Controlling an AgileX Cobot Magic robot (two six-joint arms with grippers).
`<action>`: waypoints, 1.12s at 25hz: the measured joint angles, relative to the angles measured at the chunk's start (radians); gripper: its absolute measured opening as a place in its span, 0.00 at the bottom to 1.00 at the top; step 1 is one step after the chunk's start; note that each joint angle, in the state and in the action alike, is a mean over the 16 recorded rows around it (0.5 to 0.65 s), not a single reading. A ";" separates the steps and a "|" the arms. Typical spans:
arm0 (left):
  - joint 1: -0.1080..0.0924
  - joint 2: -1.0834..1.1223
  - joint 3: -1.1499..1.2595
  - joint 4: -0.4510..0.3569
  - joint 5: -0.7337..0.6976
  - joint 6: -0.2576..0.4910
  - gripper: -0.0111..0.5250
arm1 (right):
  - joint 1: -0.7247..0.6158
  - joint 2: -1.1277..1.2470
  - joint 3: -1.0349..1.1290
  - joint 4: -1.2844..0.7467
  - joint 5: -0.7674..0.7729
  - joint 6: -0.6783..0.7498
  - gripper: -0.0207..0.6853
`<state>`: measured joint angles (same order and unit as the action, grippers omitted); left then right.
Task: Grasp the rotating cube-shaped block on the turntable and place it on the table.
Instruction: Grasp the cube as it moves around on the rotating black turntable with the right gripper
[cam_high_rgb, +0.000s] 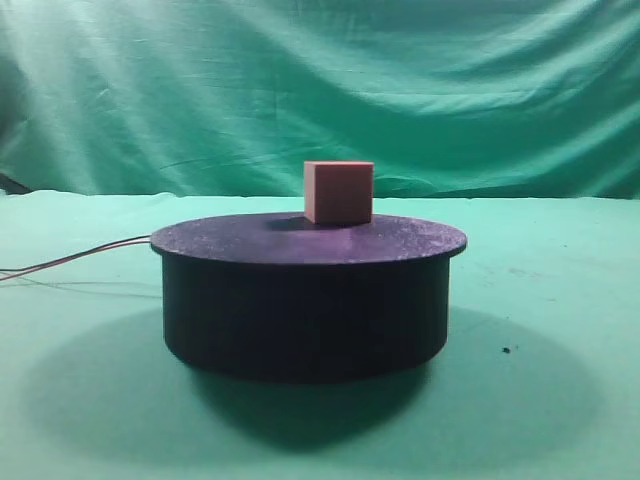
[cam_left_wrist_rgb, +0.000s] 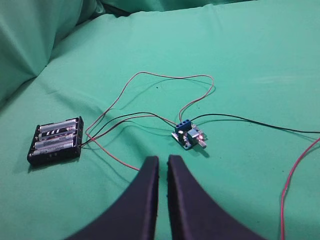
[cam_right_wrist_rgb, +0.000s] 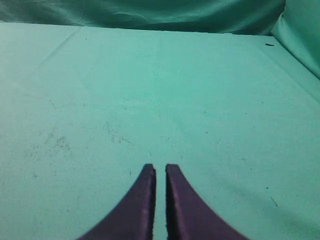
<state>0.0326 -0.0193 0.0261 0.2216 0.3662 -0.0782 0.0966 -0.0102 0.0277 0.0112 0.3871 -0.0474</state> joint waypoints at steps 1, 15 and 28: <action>0.000 0.000 0.000 0.000 0.000 0.000 0.02 | 0.000 0.000 0.000 0.000 0.000 0.000 0.10; 0.000 0.000 0.000 0.000 0.000 0.000 0.02 | 0.000 0.000 0.000 -0.013 -0.029 -0.002 0.10; 0.000 0.000 0.000 0.000 0.000 0.000 0.02 | 0.000 0.018 -0.054 0.071 -0.422 -0.014 0.10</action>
<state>0.0326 -0.0193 0.0261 0.2216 0.3662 -0.0782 0.0966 0.0083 -0.0261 0.0824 -0.0347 -0.0618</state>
